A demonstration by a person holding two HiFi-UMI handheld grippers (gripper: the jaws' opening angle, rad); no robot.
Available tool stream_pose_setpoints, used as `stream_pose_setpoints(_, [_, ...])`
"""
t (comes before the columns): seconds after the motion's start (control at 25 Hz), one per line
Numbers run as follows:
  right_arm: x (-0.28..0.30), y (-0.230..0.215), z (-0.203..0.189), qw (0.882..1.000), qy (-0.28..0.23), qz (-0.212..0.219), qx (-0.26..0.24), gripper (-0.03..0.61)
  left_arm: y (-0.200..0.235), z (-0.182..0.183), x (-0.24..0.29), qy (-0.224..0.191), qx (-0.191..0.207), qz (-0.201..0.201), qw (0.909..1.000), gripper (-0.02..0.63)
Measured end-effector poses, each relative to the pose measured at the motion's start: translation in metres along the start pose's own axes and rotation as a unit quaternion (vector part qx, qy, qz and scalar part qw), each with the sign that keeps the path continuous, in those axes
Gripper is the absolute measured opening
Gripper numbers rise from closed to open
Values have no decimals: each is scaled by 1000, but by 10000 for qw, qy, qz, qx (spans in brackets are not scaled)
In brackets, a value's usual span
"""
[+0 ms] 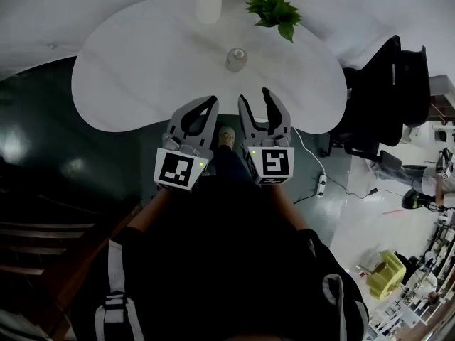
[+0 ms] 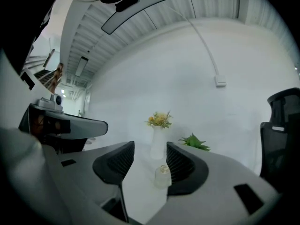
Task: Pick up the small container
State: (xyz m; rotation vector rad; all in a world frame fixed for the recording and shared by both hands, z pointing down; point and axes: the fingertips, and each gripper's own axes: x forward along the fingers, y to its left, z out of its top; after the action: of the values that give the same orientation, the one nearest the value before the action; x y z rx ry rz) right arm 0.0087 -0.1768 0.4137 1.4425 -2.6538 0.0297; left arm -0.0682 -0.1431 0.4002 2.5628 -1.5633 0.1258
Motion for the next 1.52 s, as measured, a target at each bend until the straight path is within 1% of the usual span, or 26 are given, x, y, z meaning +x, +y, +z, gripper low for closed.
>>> stream_pose_setpoints(0.2, [40, -20, -11, 9995, 148, 286, -8, 234, 19, -1, 41, 78, -42, 174, 9998, 8])
stream_pose_setpoints(0.4, [76, -41, -33, 9978, 299, 584, -70, 252, 38, -4, 80, 185, -66, 370, 9991, 8])
stream_pose_setpoints(0.64, [102, -48, -58, 9943, 481, 945, -55, 267, 52, -11, 101, 335, -99, 673, 9971, 8])
stream_pose_setpoints(0.84, [117, -48, -83, 9905, 703, 1176, -75, 289, 56, -16, 112, 425, -139, 777, 9960, 8])
stream_pose_setpoints(1.08, [130, -49, -117, 9869, 1003, 1265, -2, 311, 61, -23, 123, 548, -185, 776, 9953, 8])
stream_pose_setpoints(1.2, [136, -48, -133, 9853, 1119, 1290, 14, 328, 63, -29, 128, 640, -280, 703, 9951, 8])
stream_pose_setpoints(1.4, [149, -43, -151, 9829, 1337, 1269, -29, 348, 69, -33, 133, 800, -306, 535, 9949, 8])
stream_pose_setpoints(1.48, [153, -42, -161, 9808, 1506, 1236, -60, 350, 72, -35, 136, 861, -260, 478, 9948, 8])
stream_pose_setpoints(1.52, [156, -42, -165, 9802, 1565, 1209, -39, 350, 74, -35, 139, 867, -169, 436, 9951, 8])
